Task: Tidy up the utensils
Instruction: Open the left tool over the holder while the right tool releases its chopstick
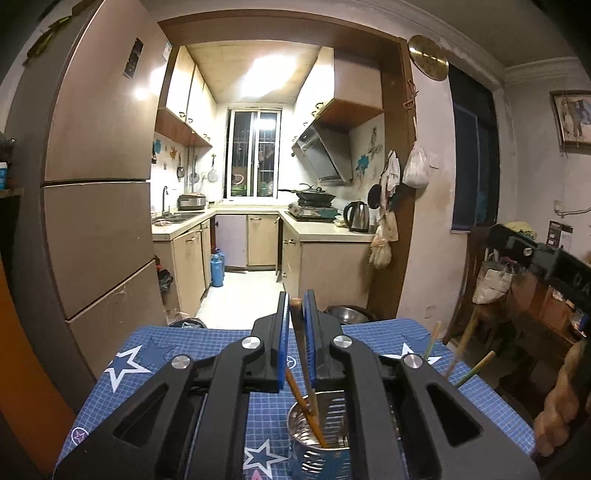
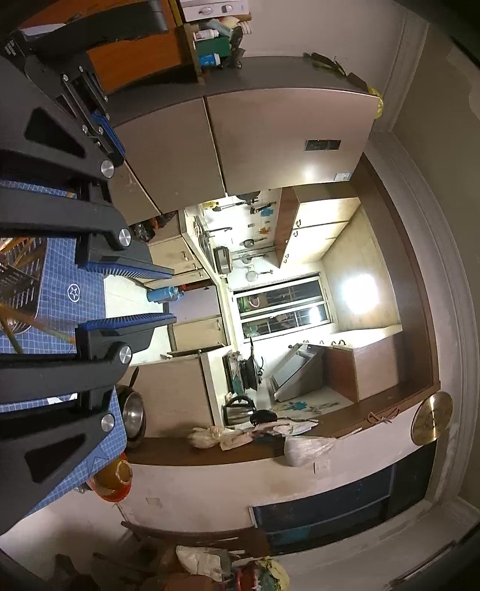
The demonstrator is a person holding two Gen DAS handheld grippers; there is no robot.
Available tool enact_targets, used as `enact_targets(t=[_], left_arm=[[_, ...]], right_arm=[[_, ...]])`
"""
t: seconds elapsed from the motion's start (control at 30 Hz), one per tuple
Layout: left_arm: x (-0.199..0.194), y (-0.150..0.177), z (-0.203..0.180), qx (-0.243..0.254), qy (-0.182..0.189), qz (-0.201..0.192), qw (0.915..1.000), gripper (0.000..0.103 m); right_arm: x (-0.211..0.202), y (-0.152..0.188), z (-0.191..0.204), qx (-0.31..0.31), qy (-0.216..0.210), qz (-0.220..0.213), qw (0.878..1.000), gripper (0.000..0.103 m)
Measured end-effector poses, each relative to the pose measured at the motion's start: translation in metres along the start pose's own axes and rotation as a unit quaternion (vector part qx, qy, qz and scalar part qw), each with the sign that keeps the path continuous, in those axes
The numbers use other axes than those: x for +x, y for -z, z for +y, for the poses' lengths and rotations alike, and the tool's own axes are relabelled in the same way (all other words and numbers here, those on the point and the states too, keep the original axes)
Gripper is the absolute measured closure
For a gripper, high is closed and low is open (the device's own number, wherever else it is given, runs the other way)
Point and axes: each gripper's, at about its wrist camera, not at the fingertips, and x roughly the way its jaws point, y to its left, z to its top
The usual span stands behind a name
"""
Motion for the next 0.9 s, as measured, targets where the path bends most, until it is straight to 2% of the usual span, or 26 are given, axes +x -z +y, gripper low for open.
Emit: enact_targets(t=[0.23,0.43,0.5,0.57,0.63,0.73,0.8,0.9], left_arm=[[-0.01,-0.007,0.002,0.006,-0.036,-0.007,0.9993,0.095],[-0.046,-0.021,0.02,-0.013,-0.063,-0.031,0.9974,0.094],[-0.074,-0.024,0.032,-0.012,-0.082,-0.044,0.9955,0.088],[-0.105,-0.018,0.039,0.01,-0.097,-0.046,0.9942,0.071],[-0.135,-0.005,0.039,0.043,-0.089,-0.046,0.994,0.07],[-0.165,0.022,0.041,0.063,-0.077,-0.018,0.9949,0.07],[-0.183,0.051,0.043,0.065,-0.059,0.02,0.996,0.07],[-0.196,0.099,0.039,0.061,-0.01,0.094,0.9937,0.07]], right_arm=[[-0.019,-0.001,-0.001,-0.011,0.008,-0.004,1.0,0.083],[-0.059,-0.006,-0.003,-0.023,0.007,-0.012,1.0,0.083],[-0.077,-0.005,-0.003,-0.037,0.007,-0.007,0.999,0.082],[-0.102,0.004,-0.006,-0.054,0.001,0.013,0.998,0.08],[-0.131,0.023,-0.008,-0.077,-0.004,0.037,0.996,0.072],[-0.161,0.057,-0.009,-0.106,0.0,0.075,0.992,0.071],[-0.18,0.083,-0.01,-0.113,-0.005,0.106,0.988,0.071],[-0.209,0.133,-0.012,-0.102,-0.025,0.168,0.98,0.071]])
